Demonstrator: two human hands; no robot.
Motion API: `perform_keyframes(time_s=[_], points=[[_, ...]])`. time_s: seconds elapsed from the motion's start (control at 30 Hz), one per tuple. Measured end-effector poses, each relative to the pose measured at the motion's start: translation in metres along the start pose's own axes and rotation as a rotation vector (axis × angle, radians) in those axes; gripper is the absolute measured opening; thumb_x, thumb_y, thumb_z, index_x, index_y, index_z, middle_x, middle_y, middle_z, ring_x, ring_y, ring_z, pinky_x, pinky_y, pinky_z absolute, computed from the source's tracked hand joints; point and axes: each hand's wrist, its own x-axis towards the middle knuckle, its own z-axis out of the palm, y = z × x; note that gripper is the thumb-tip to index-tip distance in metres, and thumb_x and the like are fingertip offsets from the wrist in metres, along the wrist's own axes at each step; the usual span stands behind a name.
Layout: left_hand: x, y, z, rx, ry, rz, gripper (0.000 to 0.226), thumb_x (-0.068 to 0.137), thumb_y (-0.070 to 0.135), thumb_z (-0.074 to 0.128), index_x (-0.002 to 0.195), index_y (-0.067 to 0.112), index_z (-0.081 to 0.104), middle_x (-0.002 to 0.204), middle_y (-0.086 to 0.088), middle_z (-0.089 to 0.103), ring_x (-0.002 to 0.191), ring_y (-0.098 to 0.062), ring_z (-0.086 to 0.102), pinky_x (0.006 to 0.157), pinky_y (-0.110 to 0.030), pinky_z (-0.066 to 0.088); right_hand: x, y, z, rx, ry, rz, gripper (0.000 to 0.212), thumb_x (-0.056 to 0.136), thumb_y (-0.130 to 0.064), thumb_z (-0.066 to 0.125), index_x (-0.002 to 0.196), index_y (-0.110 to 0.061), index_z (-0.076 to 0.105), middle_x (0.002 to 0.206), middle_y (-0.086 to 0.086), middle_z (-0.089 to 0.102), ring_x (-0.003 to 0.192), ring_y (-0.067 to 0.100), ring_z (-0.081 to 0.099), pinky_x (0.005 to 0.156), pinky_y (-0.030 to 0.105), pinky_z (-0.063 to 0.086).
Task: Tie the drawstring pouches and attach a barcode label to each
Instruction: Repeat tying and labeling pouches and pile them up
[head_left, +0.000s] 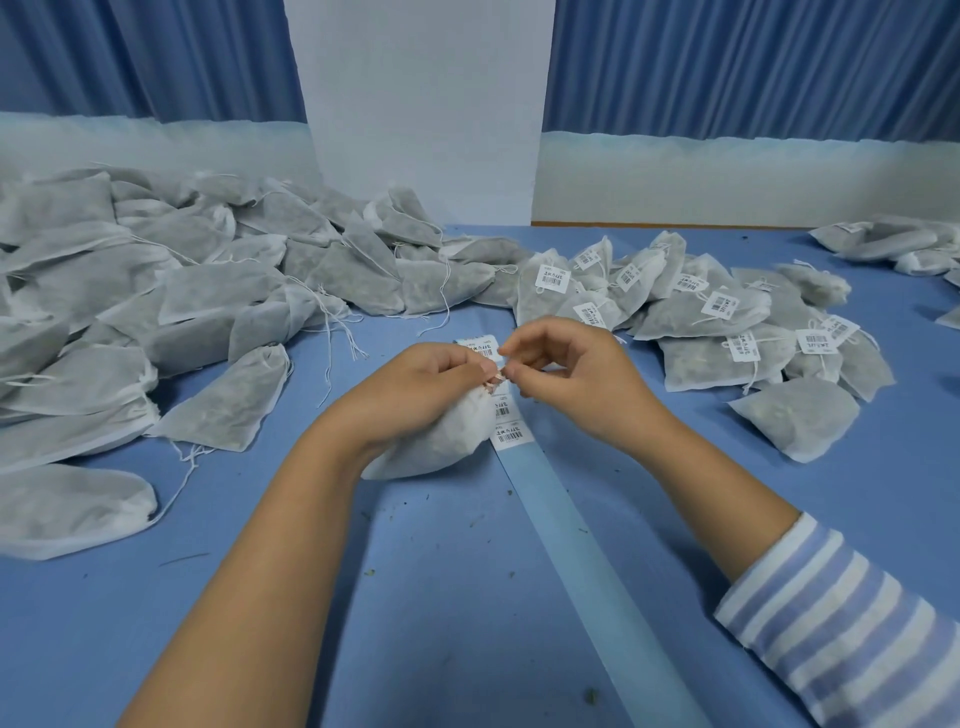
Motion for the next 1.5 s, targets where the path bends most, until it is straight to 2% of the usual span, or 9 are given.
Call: perform_keyframes(time_s=[0.1,0.3,0.4,0.47,0.6,0.73,1.03,1.2,1.5], points=[[0.0,0.001,0.0,-0.055,0.002,-0.035,0.033,0.097,0.029,0.058,0.068,0.032,0.074,0.071,0.005,0.063,0.068,-0.01,0.053,0.065,-0.027,0.038,-0.001,0.0,0.001,-0.037,0.025,-0.022,0.03,0.084,0.008,0.065,0.079,-0.021,0.07,0.076,-0.014,0.07,0.071,0.0,0.063,0.074,0.021,0.05],[0.0,0.003,0.0,-0.101,0.015,-0.04,0.037,0.098,0.026,0.057,0.067,0.03,0.075,0.065,0.007,0.065,0.06,-0.007,0.055,0.054,-0.018,0.041,-0.003,0.002,0.003,-0.08,0.054,-0.031,0.018,0.08,0.003,0.07,0.085,-0.014,0.075,0.085,-0.007,0.071,0.076,0.005,0.067,0.075,0.016,0.051],[0.001,0.001,0.0,-0.065,0.043,-0.043,0.03,0.098,0.028,0.058,0.072,0.026,0.074,0.071,0.003,0.063,0.068,-0.012,0.051,0.061,-0.026,0.036,-0.004,0.002,0.005,-0.059,0.059,-0.051,0.011,0.076,-0.006,0.081,0.085,-0.007,0.076,0.083,-0.002,0.072,0.073,0.008,0.068,0.074,0.017,0.052],[0.003,0.0,0.0,-0.045,0.053,-0.041,0.03,0.097,0.028,0.058,0.072,0.029,0.074,0.068,0.013,0.066,0.065,-0.005,0.055,0.063,-0.023,0.038,-0.004,0.002,0.005,-0.057,0.065,-0.047,0.013,0.074,-0.01,0.084,0.084,-0.006,0.076,0.081,0.0,0.073,0.072,0.007,0.069,0.072,0.016,0.052],[0.004,-0.002,-0.001,-0.005,0.073,-0.008,0.02,0.091,0.041,0.066,0.073,0.039,0.075,0.07,0.014,0.065,0.066,-0.002,0.055,0.066,-0.021,0.04,-0.001,0.002,0.001,0.006,0.054,0.03,0.005,0.079,-0.011,0.08,0.08,-0.012,0.076,0.074,-0.009,0.073,0.069,0.001,0.066,0.068,0.012,0.048],[0.004,-0.005,-0.001,-0.01,0.047,0.029,0.012,0.084,0.044,0.072,0.076,0.036,0.075,0.072,0.01,0.065,0.069,-0.005,0.053,0.068,-0.023,0.04,0.0,0.003,-0.001,0.015,-0.002,0.054,0.004,0.083,-0.01,0.076,0.082,-0.013,0.075,0.073,-0.011,0.071,0.068,0.001,0.064,0.066,0.012,0.047],[0.004,-0.003,-0.004,-0.12,-0.008,-0.014,0.024,0.093,0.03,0.066,0.073,0.036,0.079,0.065,0.015,0.068,0.059,0.003,0.058,0.056,-0.009,0.043,-0.001,0.0,-0.003,0.022,-0.013,0.061,0.017,0.083,0.0,0.07,0.084,-0.016,0.076,0.078,-0.007,0.074,0.074,0.004,0.068,0.073,0.016,0.05],[0.003,-0.001,-0.003,-0.134,-0.017,-0.017,0.029,0.094,0.029,0.063,0.07,0.03,0.079,0.071,0.014,0.072,0.065,0.006,0.061,0.06,-0.006,0.043,-0.004,-0.002,0.003,0.041,0.047,0.024,0.013,0.073,-0.012,0.084,0.083,-0.01,0.076,0.079,0.001,0.075,0.074,0.011,0.071,0.073,0.019,0.055],[0.006,-0.002,-0.001,-0.103,0.058,-0.081,0.024,0.092,0.035,0.067,0.072,0.029,0.078,0.072,0.012,0.073,0.066,0.004,0.062,0.066,-0.017,0.044,-0.004,-0.001,0.007,-0.148,0.092,0.005,0.009,0.079,-0.013,0.081,0.086,-0.008,0.078,0.079,-0.006,0.074,0.072,-0.001,0.068,0.07,0.01,0.049]])
